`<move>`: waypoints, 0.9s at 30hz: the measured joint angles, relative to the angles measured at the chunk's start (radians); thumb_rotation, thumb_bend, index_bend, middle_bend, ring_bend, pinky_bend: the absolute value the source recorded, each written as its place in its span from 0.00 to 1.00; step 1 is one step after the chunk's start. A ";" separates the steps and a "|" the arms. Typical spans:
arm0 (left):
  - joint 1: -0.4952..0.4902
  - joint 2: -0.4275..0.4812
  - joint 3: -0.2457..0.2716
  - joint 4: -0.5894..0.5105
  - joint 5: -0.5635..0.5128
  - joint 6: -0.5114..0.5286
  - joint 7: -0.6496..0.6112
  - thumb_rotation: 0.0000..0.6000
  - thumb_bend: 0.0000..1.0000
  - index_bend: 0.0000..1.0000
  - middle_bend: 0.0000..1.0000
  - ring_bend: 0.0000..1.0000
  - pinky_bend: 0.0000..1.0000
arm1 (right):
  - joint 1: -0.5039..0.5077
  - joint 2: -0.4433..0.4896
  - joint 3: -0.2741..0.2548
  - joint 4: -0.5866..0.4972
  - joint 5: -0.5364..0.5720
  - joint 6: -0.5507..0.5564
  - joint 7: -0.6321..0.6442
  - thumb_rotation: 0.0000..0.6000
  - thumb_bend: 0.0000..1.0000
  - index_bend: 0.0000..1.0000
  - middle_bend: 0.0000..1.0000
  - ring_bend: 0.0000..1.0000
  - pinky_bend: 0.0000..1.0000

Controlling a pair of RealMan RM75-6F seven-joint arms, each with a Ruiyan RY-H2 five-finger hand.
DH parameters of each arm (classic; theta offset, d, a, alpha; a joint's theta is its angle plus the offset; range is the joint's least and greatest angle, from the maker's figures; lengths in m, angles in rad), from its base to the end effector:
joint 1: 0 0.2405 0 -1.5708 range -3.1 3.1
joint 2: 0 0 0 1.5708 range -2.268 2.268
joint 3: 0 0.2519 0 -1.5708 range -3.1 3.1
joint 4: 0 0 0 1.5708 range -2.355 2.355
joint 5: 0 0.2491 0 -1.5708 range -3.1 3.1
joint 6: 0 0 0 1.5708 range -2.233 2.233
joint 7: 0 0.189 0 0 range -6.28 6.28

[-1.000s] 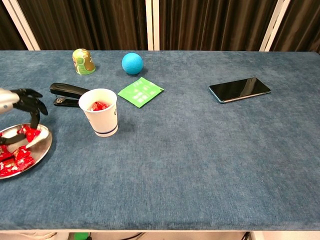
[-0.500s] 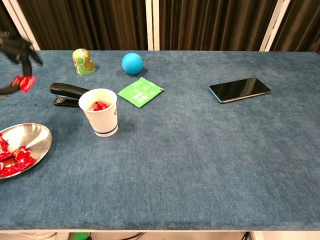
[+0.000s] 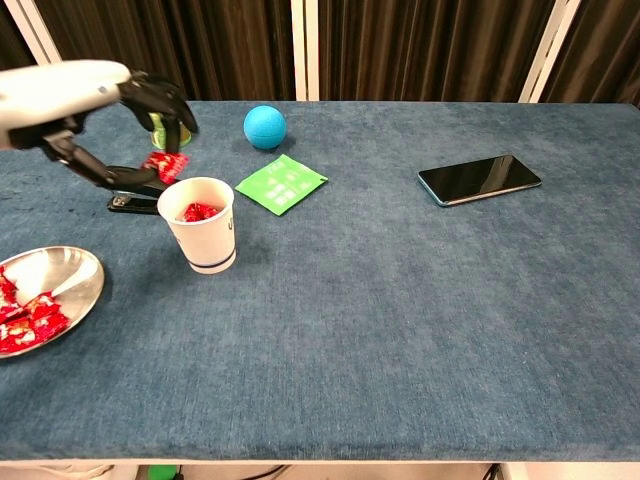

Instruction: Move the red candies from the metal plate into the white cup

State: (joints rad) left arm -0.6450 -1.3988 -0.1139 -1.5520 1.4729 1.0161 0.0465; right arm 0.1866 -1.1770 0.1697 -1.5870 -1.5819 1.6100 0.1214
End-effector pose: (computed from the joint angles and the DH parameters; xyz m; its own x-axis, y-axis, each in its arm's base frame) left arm -0.1414 0.3547 -0.0356 0.3895 0.2428 0.8884 0.8248 -0.5212 -0.2192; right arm -0.2588 -0.2798 0.1444 0.2027 0.2461 0.9478 -0.9415 -0.2171 0.2577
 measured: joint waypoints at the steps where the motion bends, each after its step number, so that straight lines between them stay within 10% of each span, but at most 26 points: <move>1: -0.004 -0.008 -0.002 0.005 -0.006 -0.005 0.005 1.00 0.38 0.58 0.24 0.07 0.27 | 0.000 0.000 -0.001 0.002 -0.001 0.001 0.003 1.00 0.38 0.00 0.00 0.00 0.00; 15: -0.024 -0.035 0.016 0.033 -0.025 -0.025 0.021 1.00 0.37 0.29 0.24 0.07 0.27 | 0.001 -0.001 0.001 0.012 0.005 -0.005 0.019 1.00 0.38 0.00 0.00 0.00 0.00; 27: 0.009 0.030 0.028 -0.041 -0.005 0.044 0.017 1.00 0.35 0.30 0.24 0.07 0.27 | 0.002 0.002 0.003 0.006 0.003 -0.002 0.013 1.00 0.38 0.00 0.00 0.00 0.00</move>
State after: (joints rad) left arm -0.6360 -1.3686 -0.0854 -1.5926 1.4679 1.0602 0.0631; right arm 0.1888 -1.1750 0.1726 -1.5807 -1.5790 1.6078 0.1343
